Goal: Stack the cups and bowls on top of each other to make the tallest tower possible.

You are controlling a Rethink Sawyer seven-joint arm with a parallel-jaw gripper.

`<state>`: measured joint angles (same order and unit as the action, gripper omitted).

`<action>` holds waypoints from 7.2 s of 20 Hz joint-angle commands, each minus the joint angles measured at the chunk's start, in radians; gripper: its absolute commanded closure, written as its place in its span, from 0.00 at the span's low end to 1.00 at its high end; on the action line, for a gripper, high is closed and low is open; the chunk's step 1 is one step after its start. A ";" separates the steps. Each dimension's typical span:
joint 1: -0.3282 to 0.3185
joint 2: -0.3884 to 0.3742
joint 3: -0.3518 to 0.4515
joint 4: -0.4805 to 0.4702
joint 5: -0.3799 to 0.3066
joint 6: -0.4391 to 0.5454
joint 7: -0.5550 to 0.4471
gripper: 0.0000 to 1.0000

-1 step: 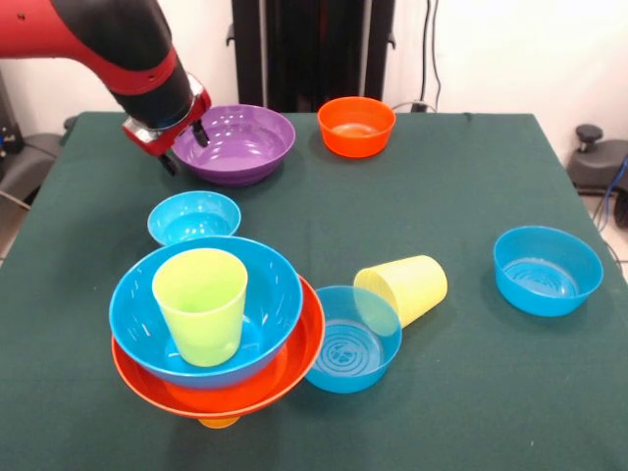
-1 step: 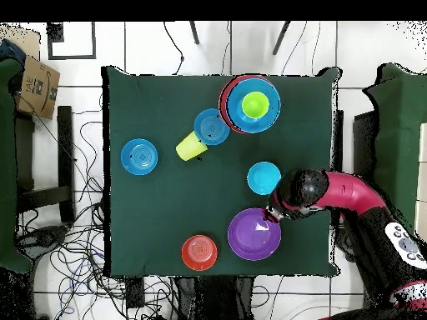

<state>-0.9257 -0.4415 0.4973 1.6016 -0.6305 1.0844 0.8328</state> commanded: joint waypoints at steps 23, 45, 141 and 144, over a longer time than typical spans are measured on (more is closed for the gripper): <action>-0.005 0.136 -0.040 0.014 -0.100 -0.171 -0.016 0.00; -0.001 0.086 -0.056 0.034 -0.112 -0.163 -0.014 0.00; -0.022 0.135 -0.023 0.041 -0.081 -0.211 0.010 0.00; -0.032 0.129 -0.018 0.049 -0.075 -0.212 0.003 0.00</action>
<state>-0.9738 -0.3563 0.4766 1.6512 -0.6774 0.9447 0.8328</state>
